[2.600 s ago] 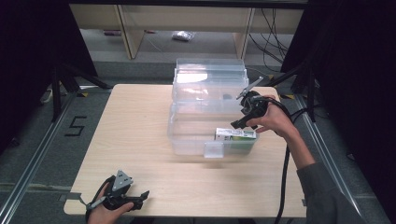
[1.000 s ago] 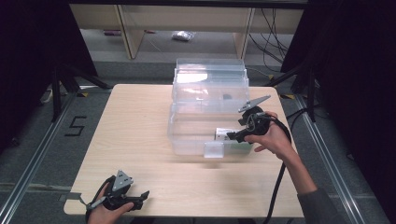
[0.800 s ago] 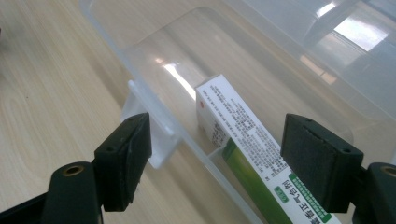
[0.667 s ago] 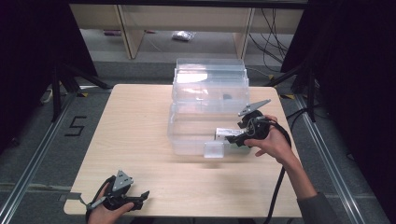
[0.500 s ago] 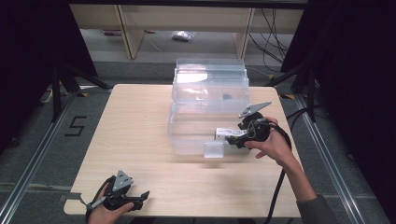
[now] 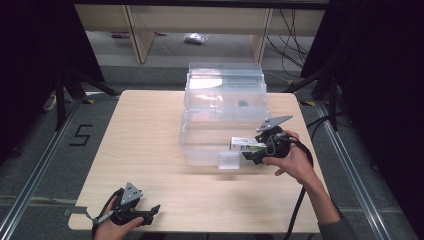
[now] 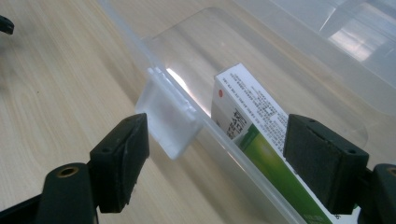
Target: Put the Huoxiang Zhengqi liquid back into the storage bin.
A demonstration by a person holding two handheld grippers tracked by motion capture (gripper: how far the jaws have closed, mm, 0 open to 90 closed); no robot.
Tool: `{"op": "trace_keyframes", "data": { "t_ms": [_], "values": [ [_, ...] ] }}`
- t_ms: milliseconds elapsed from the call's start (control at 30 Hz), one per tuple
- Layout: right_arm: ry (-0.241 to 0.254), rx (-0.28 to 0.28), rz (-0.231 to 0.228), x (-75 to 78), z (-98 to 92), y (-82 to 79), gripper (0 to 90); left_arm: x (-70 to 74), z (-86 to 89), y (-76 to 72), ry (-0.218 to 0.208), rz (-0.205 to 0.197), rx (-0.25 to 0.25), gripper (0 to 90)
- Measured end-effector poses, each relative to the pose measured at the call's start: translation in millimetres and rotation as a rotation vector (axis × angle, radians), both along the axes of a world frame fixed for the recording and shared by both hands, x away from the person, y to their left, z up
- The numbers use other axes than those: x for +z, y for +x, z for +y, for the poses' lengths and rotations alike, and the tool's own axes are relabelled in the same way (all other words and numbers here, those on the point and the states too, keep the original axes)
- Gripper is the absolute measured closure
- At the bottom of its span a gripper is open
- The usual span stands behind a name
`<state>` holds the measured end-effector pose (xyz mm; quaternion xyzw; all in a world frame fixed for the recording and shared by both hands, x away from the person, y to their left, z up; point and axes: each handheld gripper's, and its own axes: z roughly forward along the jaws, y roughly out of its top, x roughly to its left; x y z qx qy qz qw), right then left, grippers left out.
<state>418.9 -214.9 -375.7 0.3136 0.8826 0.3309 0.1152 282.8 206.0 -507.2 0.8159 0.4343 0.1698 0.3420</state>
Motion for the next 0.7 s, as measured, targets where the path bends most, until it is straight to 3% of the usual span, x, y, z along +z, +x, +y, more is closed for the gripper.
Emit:
{"op": "trace_keyframes", "data": {
  "t_ms": [67, 100, 200, 233, 267, 700],
  "values": [
    [0.012, 0.003, -0.016, -1.8, 0.8, -1.6, 23.5, -0.5, -0.4, 0.5, -0.006, -0.003, 0.008, 16.7],
    [-0.005, 0.016, -0.031, -1.1, -0.5, -1.5, 23.4, -0.6, -0.3, 0.8, -0.001, -0.003, 0.010, 16.7],
    [0.006, 0.014, -0.012, -2.4, 1.0, -5.1, 23.1, -0.6, -0.3, 0.6, -0.001, -0.003, 0.009, 16.7],
    [0.017, 0.016, -0.034, -4.6, 1.8, -5.5, 22.9, -0.4, -0.2, 0.7, -0.001, -0.004, 0.009, 16.7],
    [0.010, 0.017, -0.018, -3.6, 1.4, -6.9, 22.8, -0.9, -0.7, 0.7, 0.002, -0.012, 0.020, 16.7],
    [0.032, 0.021, -0.036, -15.5, 4.1, -21.7, 21.0, -0.4, -0.7, 0.5, -0.005, -0.006, 0.009, 16.7]
  ]
}}
